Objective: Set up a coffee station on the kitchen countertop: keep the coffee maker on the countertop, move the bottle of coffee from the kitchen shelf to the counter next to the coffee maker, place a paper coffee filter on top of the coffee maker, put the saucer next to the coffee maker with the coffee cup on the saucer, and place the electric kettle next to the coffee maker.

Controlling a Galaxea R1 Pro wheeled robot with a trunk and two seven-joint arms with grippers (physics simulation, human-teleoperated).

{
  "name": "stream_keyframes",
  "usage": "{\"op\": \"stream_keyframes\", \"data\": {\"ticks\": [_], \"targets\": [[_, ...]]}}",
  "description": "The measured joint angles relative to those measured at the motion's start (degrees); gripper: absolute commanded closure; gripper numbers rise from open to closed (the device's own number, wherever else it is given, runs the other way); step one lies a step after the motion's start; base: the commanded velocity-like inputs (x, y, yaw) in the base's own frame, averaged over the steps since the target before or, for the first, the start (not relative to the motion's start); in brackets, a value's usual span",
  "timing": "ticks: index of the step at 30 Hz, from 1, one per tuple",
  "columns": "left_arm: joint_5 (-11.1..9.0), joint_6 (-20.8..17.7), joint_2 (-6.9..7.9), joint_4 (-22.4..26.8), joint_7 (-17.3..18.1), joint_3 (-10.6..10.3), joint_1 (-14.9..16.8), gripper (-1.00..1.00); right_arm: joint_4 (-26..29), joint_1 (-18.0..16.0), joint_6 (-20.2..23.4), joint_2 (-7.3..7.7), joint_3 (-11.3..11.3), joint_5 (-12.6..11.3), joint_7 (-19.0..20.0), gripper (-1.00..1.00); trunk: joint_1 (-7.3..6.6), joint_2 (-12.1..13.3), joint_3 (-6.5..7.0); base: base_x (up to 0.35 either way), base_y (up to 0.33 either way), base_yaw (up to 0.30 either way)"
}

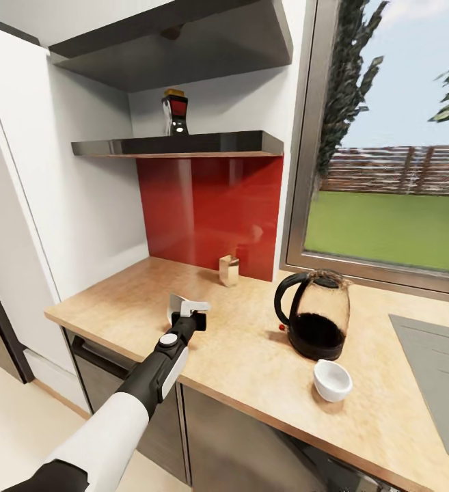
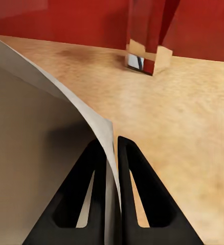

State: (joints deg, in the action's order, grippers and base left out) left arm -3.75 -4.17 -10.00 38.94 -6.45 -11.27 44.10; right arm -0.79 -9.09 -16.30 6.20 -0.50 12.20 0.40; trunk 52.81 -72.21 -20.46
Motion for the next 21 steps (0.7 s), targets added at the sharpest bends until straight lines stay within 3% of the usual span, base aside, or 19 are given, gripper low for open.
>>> {"op": "stream_keyframes", "data": {"ticks": [11,21], "targets": [[0.00,0.00,0.00,0.24,-0.01,0.00,-0.01,1.00,0.00,0.00,0.01,-0.07,0.00,0.00,0.00,-1.00,0.01,0.01,0.00,-0.197,0.000,-0.001],[0.00,0.00,0.00,0.29,0.07,-0.02,0.00,1.00,0.00,0.00,0.03,-0.07,0.00,0.00,0.00,-1.00,0.02,0.01,0.00,-0.143,0.000,-0.224]]}}
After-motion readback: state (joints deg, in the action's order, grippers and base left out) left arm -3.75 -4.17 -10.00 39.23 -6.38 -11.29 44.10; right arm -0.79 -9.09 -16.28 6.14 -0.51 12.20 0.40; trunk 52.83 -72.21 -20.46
